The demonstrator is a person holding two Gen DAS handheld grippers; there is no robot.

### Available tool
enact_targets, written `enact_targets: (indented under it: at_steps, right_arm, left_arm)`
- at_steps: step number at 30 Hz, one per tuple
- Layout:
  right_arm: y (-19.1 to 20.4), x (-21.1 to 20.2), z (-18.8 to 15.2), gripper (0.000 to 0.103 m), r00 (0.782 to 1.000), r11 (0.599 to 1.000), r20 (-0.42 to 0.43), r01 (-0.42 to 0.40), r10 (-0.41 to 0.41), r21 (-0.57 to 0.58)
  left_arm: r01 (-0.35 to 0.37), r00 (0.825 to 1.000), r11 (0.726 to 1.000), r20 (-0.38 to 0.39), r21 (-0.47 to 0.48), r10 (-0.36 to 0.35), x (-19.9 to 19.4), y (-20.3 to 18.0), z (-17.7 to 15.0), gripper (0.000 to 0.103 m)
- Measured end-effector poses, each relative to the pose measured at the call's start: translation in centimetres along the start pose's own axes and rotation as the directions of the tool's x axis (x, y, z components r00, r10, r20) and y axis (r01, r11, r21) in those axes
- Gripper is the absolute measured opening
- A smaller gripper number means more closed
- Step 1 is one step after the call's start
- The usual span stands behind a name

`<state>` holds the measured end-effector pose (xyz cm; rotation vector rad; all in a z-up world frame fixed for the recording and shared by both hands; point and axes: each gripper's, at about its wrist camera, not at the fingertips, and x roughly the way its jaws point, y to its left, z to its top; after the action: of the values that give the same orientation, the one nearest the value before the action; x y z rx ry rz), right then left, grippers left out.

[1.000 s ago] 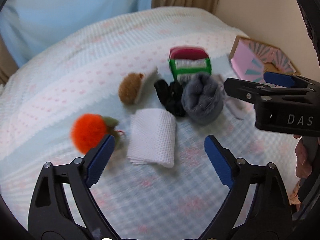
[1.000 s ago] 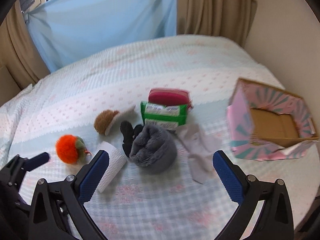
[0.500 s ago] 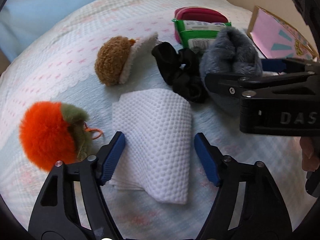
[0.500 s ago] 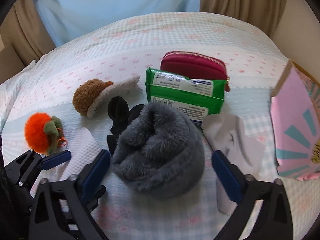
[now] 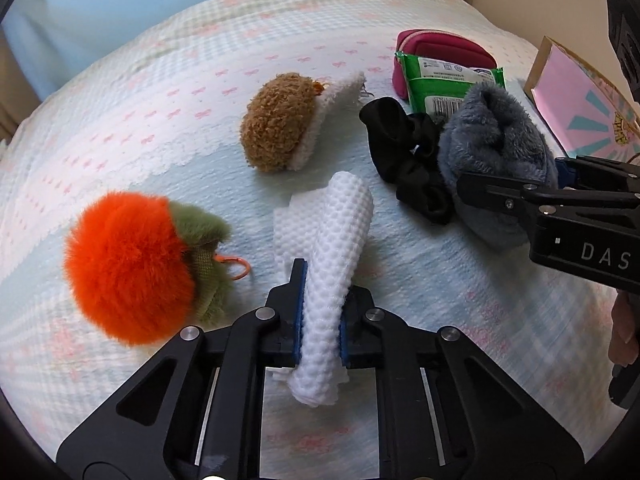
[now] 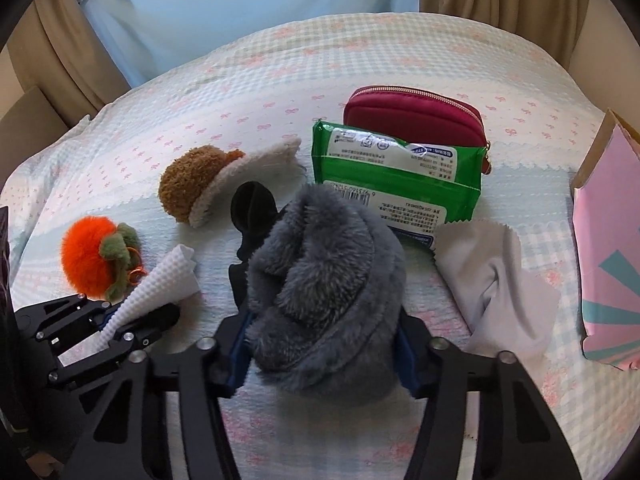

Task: Organize soft objects
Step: 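Carry the towel and grey sock with both grippers over the cardboard box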

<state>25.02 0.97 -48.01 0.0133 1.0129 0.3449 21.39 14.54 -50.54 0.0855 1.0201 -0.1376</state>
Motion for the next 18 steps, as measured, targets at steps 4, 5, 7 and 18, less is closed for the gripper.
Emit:
enact_targets:
  at_steps: [4,5,7,18]
  right_arm:
    - [0.0,-0.7,0.1,0.047,1.0,0.999,0.0,0.009,-0.009,0.031]
    - [0.0,-1.1,0.1,0.046,1.0,0.999,0.001,0.01,-0.01,0.038]
    - [0.1,-2.0,0.3,0.045,1.0,0.999,0.009,0.016,-0.017,0.052]
    - [1.8,-11.0,2.5,0.045,0.997,0.991,0.072,0.027,-0.037,0.134]
  left_arm:
    - [0.02,1.0,1.0,-0.001,-0.015,-0.02,-0.8,0.4,0.4,0.009]
    - [0.023,1.0,1.0,0.002,-0.015,-0.023,-1.1,0.5,0.5,0.008]
    - [0.029,1.0,0.999,0.01,-0.015,-0.029,-1.9,0.6,0.9,0.008]
    - [0.041,0.996,0.999,0.083,-0.02,-0.039,-10.5,1.2,5.8,0.008]
